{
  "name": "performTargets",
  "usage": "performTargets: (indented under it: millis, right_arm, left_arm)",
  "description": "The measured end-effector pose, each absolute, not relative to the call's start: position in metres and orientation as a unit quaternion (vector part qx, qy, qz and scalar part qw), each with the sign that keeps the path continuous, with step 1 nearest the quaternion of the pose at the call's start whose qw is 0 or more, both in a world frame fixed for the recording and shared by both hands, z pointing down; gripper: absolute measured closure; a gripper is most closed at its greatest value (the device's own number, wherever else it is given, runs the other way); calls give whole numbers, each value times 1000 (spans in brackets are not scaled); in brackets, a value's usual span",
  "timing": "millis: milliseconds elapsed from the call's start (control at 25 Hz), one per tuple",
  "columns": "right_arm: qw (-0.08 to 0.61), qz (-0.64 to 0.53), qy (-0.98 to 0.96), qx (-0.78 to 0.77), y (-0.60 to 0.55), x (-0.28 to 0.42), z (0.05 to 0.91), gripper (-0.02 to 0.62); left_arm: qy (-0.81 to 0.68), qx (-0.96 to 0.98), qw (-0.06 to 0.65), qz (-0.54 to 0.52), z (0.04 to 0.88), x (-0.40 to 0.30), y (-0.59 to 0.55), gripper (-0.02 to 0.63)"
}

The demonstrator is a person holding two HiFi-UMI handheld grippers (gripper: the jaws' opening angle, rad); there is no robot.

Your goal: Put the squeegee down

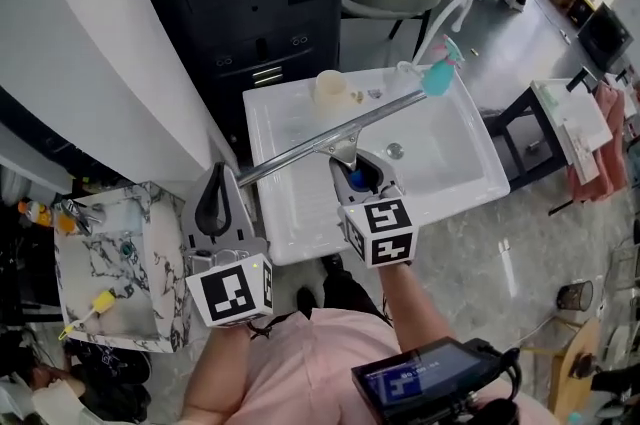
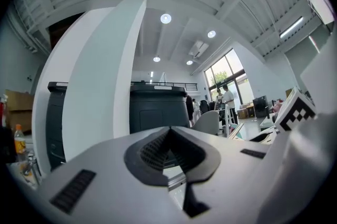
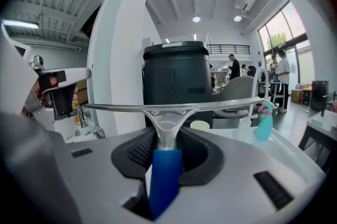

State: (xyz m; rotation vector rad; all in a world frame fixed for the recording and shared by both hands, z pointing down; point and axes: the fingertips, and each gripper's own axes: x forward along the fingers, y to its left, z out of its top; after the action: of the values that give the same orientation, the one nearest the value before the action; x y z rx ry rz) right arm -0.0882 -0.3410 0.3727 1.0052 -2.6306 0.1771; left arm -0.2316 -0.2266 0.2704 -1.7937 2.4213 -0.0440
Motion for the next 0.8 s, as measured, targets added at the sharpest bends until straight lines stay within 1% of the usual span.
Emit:
performTargets:
  millis: [360, 600, 800]
  right_arm:
    - [208, 108, -924, 302, -362, -119, 437, 489]
    - [255, 141, -916, 275, -368, -128, 488, 489]
    - [277, 159, -909, 267, -381, -135, 525, 488]
  left_arm:
    - [820, -570, 22, -53, 310, -253, -254, 597]
    - [831, -552, -11, -75, 338, -267, -265, 597]
    - [838, -539, -23, -81, 358, -282, -277, 597]
